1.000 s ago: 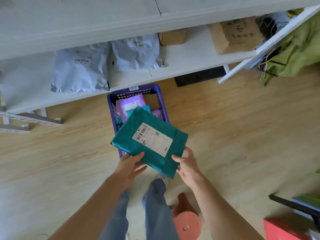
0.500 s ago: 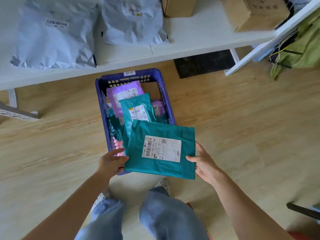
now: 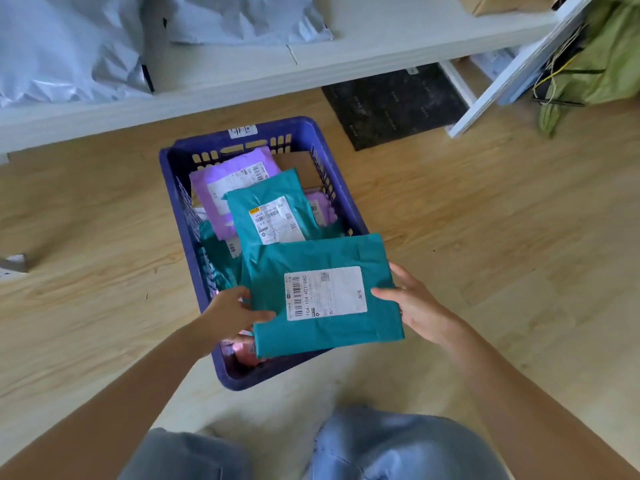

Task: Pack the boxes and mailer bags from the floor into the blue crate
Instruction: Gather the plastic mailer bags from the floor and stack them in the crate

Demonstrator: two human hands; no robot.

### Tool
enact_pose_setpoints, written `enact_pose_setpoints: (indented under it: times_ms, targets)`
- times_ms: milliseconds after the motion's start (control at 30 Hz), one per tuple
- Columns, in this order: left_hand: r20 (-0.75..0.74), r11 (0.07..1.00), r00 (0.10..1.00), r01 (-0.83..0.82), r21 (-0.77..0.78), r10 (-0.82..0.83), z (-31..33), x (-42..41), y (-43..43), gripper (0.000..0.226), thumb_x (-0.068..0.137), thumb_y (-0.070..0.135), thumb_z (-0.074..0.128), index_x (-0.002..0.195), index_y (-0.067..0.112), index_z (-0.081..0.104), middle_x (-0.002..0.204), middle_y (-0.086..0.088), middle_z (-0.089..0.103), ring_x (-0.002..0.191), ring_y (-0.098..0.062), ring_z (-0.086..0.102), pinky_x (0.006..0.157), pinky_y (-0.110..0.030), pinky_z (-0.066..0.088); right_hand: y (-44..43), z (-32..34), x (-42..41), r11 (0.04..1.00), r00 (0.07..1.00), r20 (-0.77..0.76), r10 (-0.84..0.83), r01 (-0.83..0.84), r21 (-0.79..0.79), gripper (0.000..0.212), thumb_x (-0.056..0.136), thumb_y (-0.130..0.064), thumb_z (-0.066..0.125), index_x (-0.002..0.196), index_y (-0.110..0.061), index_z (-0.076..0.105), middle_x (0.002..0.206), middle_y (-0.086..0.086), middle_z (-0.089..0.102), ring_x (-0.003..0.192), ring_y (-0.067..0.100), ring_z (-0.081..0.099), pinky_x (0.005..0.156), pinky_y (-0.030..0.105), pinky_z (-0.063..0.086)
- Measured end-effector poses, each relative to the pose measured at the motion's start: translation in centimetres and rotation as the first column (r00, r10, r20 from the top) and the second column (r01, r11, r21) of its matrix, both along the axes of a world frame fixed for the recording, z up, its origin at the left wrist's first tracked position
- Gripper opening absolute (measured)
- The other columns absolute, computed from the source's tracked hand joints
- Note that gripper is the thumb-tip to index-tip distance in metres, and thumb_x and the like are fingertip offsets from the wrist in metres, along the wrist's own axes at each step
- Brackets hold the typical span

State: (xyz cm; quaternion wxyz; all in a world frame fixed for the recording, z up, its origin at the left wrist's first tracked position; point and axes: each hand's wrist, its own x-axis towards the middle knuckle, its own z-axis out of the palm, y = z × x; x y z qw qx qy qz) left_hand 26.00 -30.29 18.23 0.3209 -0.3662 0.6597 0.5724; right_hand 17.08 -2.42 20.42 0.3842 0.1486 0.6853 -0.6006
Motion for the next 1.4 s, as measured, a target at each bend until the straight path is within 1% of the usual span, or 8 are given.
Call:
enact_pose_setpoints:
  times_ms: [133, 233, 400, 667, 867, 1133, 1267, 1400]
  targets:
    - [-0.010, 0.991, 0.991, 0.136, 0.006, -0.136, -2.5, -0.8, -1.2, 0.027, 0.078, 0.018, 0.076, 0.088, 0.006, 0.055, 0.077, -0.007, 0.065, 0.064, -0.019, 0.068, 0.066, -0.036, 0.061, 0.0, -2.3, -1.8, 0.992, 0.993, -0.048, 0.104, -0.100, 0.079, 0.043, 0.089, -0.004, 0.061, 0.119, -0.035, 0.056, 0.118, -0.005, 0.068, 0.108, 0.018, 0.065, 0.091, 0.042, 0.052]
    - [-0.096, 0.991, 0.986, 0.136, -0.006, -0.136, -3.8, -1.6, -1.8, 0.030, 0.081, 0.017, 0.074, 0.102, 0.020, 0.053, 0.083, -0.006, 0.069, 0.064, -0.022, 0.070, 0.064, -0.033, 0.060, -0.2, -3.8, -2.9, 0.987, 0.990, -0.072, 0.120, -0.112, 0.113, 0.043, 0.090, -0.006, 0.061, 0.115, -0.039, 0.051, 0.117, -0.009, 0.066, 0.107, 0.018, 0.063, 0.091, 0.040, 0.051]
    - [-0.183, 0.991, 0.974, 0.127, -0.050, -0.134, -5.9, -2.4, -2.6, 0.033, 0.084, 0.014, 0.070, 0.112, 0.017, 0.054, 0.093, -0.010, 0.070, 0.065, -0.026, 0.071, 0.065, -0.038, 0.061, -1.0, -6.4, -4.7, 0.980, 0.977, -0.149, 0.151, -0.128, 0.151, 0.049, 0.092, -0.005, 0.058, 0.134, -0.028, 0.045, 0.116, -0.005, 0.063, 0.101, 0.018, 0.065, 0.086, 0.042, 0.054]
    - [-0.305, 0.992, 0.951, 0.022, -0.126, -0.060, -7.4, -2.1, -2.6, 0.035, 0.090, 0.026, 0.062, 0.120, 0.016, 0.046, 0.100, -0.009, 0.068, 0.068, -0.025, 0.068, 0.068, -0.042, 0.059, -3.5, -7.8, -4.2, 0.937, 0.930, -0.223, 0.294, -0.234, 0.261, 0.035, 0.099, -0.016, 0.047, 0.132, -0.028, 0.043, 0.123, -0.005, 0.058, 0.108, 0.017, 0.057, 0.091, 0.041, 0.049]
    - [-0.216, 0.990, 0.969, 0.103, -0.100, -0.123, -6.8, -1.0, -2.0, 0.030, 0.092, 0.020, 0.059, 0.119, 0.009, 0.050, 0.101, -0.013, 0.070, 0.077, -0.032, 0.071, 0.068, -0.044, 0.060, -3.9, -7.9, -3.7, 0.908, 0.924, -0.182, 0.336, -0.265, 0.325, 0.016, 0.097, -0.025, 0.053, 0.110, -0.026, 0.044, 0.113, -0.006, 0.057, 0.108, 0.019, 0.056, 0.100, 0.048, 0.045]
    - [-0.140, 0.987, 0.982, 0.113, -0.115, -0.129, -7.3, -0.2, -1.4, 0.031, 0.092, 0.014, 0.058, 0.120, 0.008, 0.045, 0.100, -0.011, 0.069, 0.074, -0.030, 0.072, 0.065, -0.046, 0.060, -7.5, -7.8, -7.1, 0.855, 0.828, -0.377, 0.415, -0.215, 0.472, 0.053, 0.090, -0.051, 0.054, 0.118, -0.007, 0.057, 0.125, 0.005, 0.057, 0.110, 0.020, 0.054, 0.098, 0.039, 0.041]
    - [-0.112, 0.985, 0.990, 0.068, -0.157, -0.086, -7.7, -0.3, -0.8, 0.042, 0.092, 0.015, 0.058, 0.125, 0.007, 0.033, 0.111, -0.012, 0.060, 0.084, -0.032, 0.068, 0.066, -0.052, 0.058, -10.0, -8.0, -8.7, 0.787, 0.756, -0.383, 0.531, -0.273, 0.554, 0.067, 0.085, -0.056, 0.057, 0.112, 0.006, 0.059, 0.117, 0.023, 0.061, 0.098, 0.033, 0.063, 0.081, 0.036, 0.044]
    - [-0.076, 0.976, 0.993, 0.070, -0.206, -0.088, -8.1, -0.5, -0.4, 0.061, 0.091, 0.017, 0.058, 0.136, 0.005, 0.019, 0.119, -0.014, 0.054, 0.091, -0.034, 0.066, 0.060, -0.050, 0.058, -11.5, -8.3, -9.4, 0.744, 0.697, -0.404, 0.592, -0.279, 0.608, 0.048, 0.092, -0.044, 0.054, 0.088, 0.004, 0.058, 0.094, 0.022, 0.061, 0.080, 0.026, 0.055, 0.067, 0.031, 0.033]
